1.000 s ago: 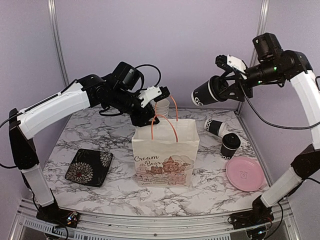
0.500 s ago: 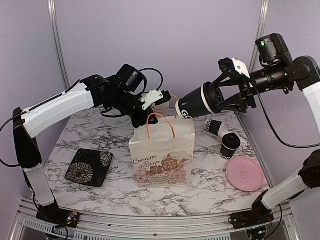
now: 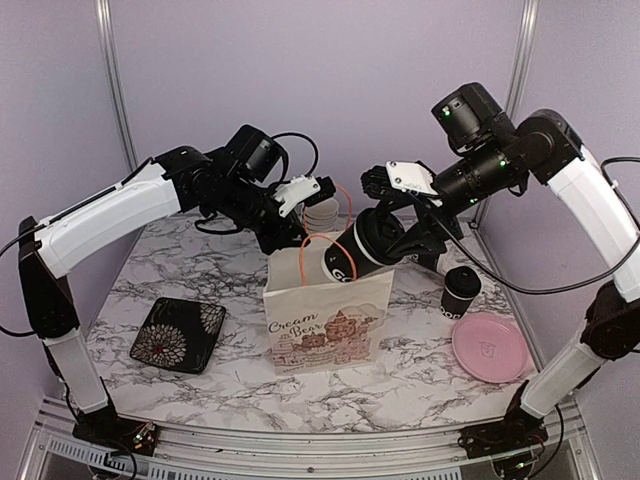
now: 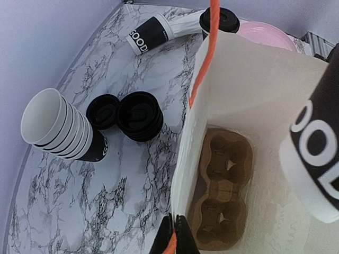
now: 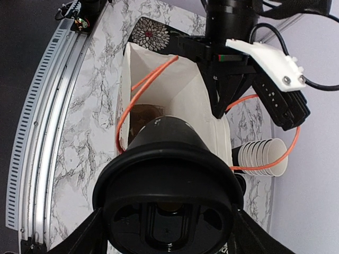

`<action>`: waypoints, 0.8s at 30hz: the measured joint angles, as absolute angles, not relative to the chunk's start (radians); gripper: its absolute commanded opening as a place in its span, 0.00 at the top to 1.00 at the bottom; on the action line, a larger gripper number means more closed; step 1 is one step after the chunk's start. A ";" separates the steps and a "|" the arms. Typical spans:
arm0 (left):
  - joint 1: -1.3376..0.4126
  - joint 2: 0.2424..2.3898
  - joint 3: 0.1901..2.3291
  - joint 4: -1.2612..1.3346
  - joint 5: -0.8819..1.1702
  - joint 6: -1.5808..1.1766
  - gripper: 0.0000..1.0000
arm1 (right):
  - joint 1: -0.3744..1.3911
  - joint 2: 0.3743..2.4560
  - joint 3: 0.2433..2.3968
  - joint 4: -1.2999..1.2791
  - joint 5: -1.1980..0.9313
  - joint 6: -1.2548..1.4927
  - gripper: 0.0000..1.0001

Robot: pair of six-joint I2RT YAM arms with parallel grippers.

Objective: Pack the takeout coffee

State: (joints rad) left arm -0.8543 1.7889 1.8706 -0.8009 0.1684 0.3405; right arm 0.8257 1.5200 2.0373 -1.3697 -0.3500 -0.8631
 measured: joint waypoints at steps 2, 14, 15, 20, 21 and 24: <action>-0.855 1.785 1.871 -0.804 0.172 0.333 1.00 | 0.828 1.552 2.053 -1.369 -0.319 -0.855 0.48; -0.942 1.762 1.888 -0.815 0.101 0.326 1.00 | 0.910 1.670 2.065 -1.369 -0.178 -0.801 0.49; -0.952 1.762 1.890 -0.814 0.093 0.327 1.00 | 0.919 1.679 2.064 -1.367 -0.162 -0.796 0.49; -0.980 1.759 1.895 -0.815 0.059 0.331 0.89 | 0.965 1.687 2.012 -1.351 -0.068 -0.786 0.50; -0.982 1.757 1.895 -0.815 0.053 0.330 0.80 | 0.975 1.682 1.996 -1.344 -0.048 -0.785 0.51; -0.991 1.749 1.897 -0.816 0.042 0.323 0.60 | 1.023 1.650 1.917 -1.335 0.016 -0.781 0.52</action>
